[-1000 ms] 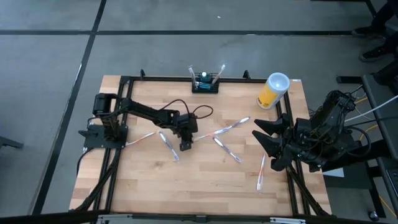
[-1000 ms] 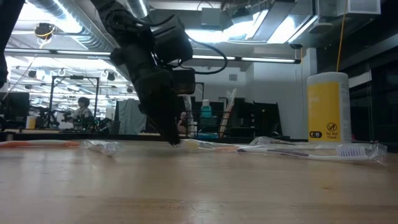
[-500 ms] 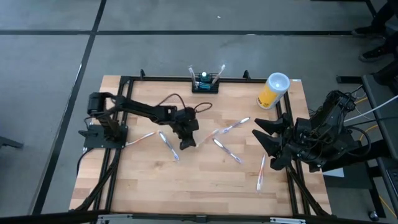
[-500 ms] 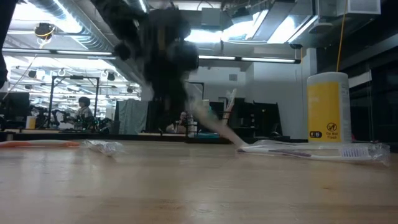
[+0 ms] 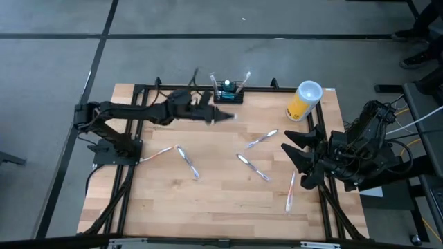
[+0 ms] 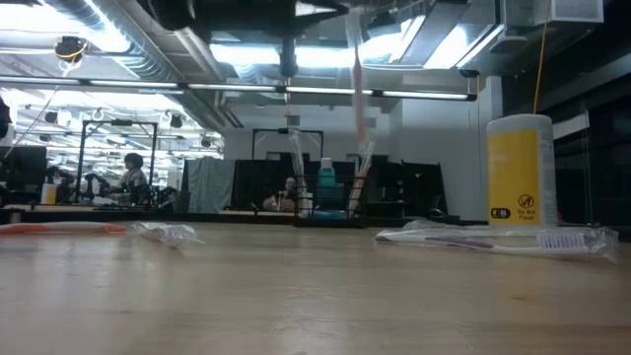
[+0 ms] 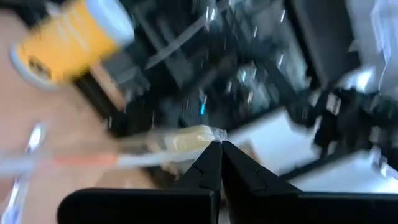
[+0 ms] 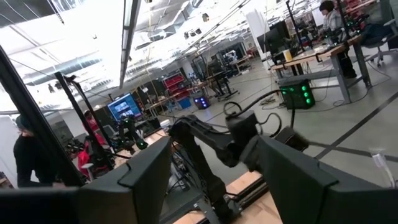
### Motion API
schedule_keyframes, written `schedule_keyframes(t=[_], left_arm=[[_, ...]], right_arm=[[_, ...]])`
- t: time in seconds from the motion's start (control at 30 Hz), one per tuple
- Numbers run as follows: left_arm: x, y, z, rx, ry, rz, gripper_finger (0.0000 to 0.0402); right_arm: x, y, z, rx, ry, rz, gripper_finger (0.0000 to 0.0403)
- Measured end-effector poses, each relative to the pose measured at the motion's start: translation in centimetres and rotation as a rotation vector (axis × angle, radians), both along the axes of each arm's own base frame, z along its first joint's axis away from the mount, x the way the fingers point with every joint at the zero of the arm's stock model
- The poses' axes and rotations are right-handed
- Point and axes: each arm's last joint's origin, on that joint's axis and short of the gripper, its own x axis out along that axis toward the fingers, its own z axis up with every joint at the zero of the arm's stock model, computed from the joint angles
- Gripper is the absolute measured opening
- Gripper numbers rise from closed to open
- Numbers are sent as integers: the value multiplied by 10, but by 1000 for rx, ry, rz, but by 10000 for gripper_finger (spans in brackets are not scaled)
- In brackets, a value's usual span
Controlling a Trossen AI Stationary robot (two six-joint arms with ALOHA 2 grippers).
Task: Pick & Place toothbrushing station
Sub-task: Put the orange toothbrush into the black wire organizer bin
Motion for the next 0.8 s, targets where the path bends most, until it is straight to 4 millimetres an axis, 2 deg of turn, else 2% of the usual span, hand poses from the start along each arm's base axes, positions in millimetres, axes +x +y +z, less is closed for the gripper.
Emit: schedule_keyframes(t=[0.23,0.4,0.6,0.8], left_arm=[[4,40,-11,-60,-82,184,2],[18,65,-22,-92,-127,220,2],[43,90,-17,-81,-178,229,2],[50,115,-11,-66,-153,313,2]], right_arm=[[0,0,0,-16,-4,13,242],[0,0,0,-26,0,10,242],[0,0,1,-28,1,9,242],[0,0,0,-22,-1,11,242]])
